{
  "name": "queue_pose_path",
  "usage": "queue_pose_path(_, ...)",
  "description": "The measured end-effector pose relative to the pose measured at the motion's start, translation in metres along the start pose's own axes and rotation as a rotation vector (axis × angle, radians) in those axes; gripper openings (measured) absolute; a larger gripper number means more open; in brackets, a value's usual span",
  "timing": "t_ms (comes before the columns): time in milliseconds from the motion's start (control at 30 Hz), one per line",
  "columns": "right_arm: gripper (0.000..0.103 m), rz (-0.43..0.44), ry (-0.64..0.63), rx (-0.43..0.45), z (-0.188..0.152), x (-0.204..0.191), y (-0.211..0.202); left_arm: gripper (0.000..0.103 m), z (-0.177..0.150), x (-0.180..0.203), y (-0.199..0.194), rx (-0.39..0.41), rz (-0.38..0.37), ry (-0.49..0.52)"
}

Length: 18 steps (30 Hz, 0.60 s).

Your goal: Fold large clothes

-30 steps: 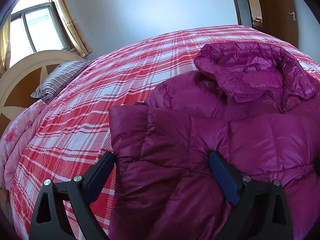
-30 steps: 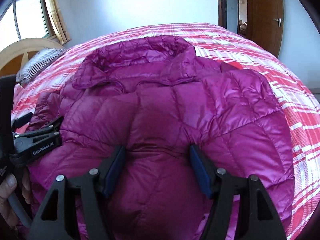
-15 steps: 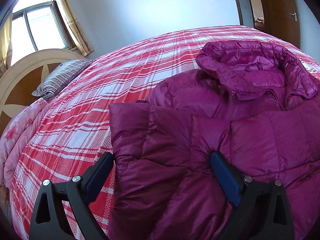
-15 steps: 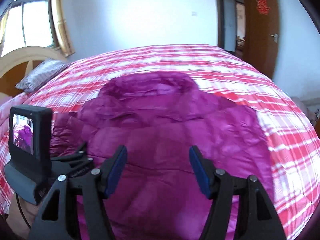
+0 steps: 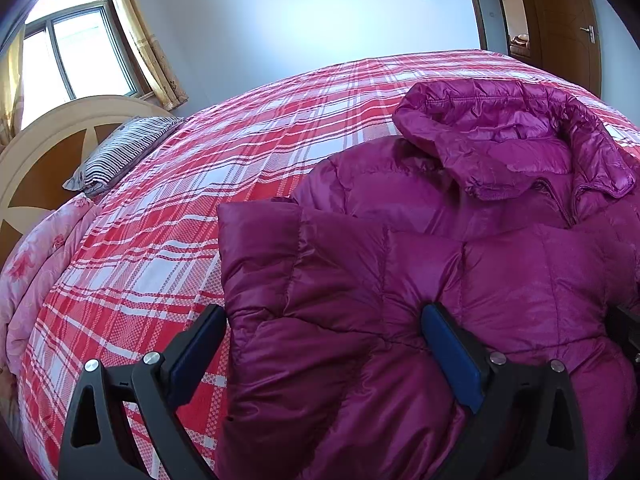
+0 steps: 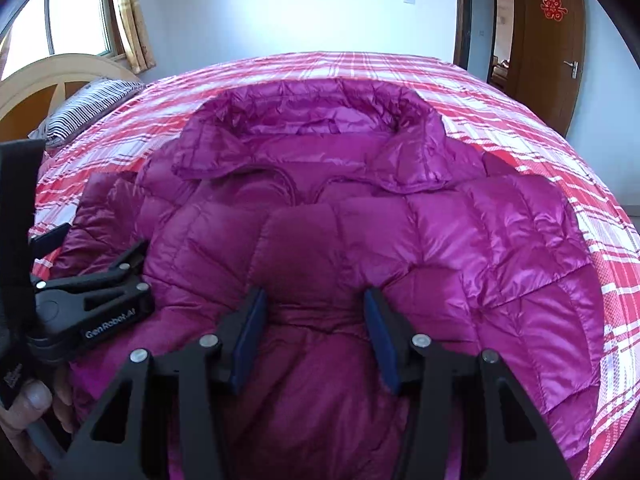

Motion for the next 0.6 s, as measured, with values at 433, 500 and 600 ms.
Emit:
queue_pose_path(433,0.053,-0.034,-0.022,-0.007,-0.0043,0.0003,0.0034,0.1,-0.001,-0.0014,0.0016,-0.003,-0.001,-0.007)
queue_pose_path(500,0.053,-0.036,-0.027,-0.009,-0.0044,0.0002,0.0045,0.1,-0.0013,-0.0017,0.0008,0.0,-0.002,-0.008)
queue_pose_path(600,0.053,-0.037,-0.031,-0.009,-0.005,0.0005,0.005,0.1,-0.0019,-0.002,0.0026,-0.006,-0.009,-0.01)
Point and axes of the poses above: each gripper's, at about its wrist camera, not at the fingertips, and y roughly the way its jaws point, x to its right, z to its top, the point moved 10 cm from there along y, roughly the way its jaws point, and after that the axes turned 14 degrees about y, right-handed, at the moved point
